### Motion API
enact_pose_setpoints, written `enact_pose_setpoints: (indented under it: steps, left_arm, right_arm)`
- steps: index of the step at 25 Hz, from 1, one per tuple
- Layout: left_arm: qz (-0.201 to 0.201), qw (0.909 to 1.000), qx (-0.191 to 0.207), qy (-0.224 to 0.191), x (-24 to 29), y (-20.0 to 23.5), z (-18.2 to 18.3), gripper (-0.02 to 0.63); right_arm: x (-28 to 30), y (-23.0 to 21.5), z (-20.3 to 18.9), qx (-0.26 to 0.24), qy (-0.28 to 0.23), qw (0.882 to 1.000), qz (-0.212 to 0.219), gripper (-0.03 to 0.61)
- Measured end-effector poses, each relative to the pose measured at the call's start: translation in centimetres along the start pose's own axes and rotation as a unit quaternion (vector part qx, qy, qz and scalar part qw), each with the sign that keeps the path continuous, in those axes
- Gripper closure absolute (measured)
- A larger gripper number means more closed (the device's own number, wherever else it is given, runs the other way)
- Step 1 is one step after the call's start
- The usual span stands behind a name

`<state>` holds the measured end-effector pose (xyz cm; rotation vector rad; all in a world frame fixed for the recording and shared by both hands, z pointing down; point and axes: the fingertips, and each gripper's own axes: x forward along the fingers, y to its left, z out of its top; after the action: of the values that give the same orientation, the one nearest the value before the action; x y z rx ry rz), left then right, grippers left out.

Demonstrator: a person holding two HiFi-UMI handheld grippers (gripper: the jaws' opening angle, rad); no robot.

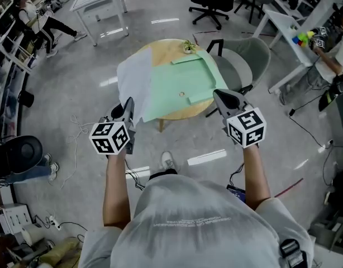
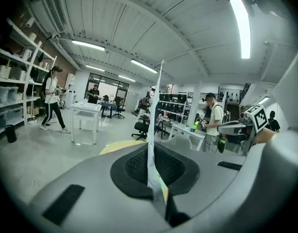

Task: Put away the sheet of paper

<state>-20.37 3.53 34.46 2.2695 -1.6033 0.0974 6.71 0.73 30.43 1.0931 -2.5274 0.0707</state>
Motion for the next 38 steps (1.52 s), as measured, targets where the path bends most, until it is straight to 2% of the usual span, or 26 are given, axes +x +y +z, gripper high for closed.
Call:
enact_pose_setpoints:
  steps: [12,18,23,28,31,34,38]
  left_arm:
    - [-0.037,0.9948,-0.095,0.007,6.9,6.6,0.8,0.595]
    - [-0.064,0.9795,-0.191,0.009,9.7,7.3,-0.5,0.595]
    - [-0.069,0.9705,-0.229,0.027,12.4,6.7,-2.8,0.594]
    - [-0.071,0.9558,-0.280,0.057,14.7,6.6,-5.9,0.594]
    - [-0.080,0.9419,-0.317,0.075,16.4,6.2,-7.7,0.594]
    - [-0.076,0.9321,-0.341,0.094,17.7,5.9,-9.8,0.594]
    - [-0.075,0.9131,-0.388,0.099,19.2,5.4,-11.9,0.594]
  right_arm:
    - [8.2,-2.6,-0.1,0.001,0.039,0.999,-0.019,0.551]
    - [11.0,-3.8,-1.0,-0.001,0.059,0.998,-0.012,0.551]
    - [12.9,-5.8,-2.8,-0.002,0.077,0.997,0.009,0.551]
    - [15.9,-8.0,-3.9,0.003,0.089,0.995,0.034,0.551]
    - [17.7,-9.1,-4.4,0.008,0.099,0.994,0.049,0.551]
    - [19.1,-9.8,-5.1,0.001,0.111,0.991,0.069,0.551]
    - [20.4,-11.5,-6.8,0.007,0.127,0.989,0.081,0.551]
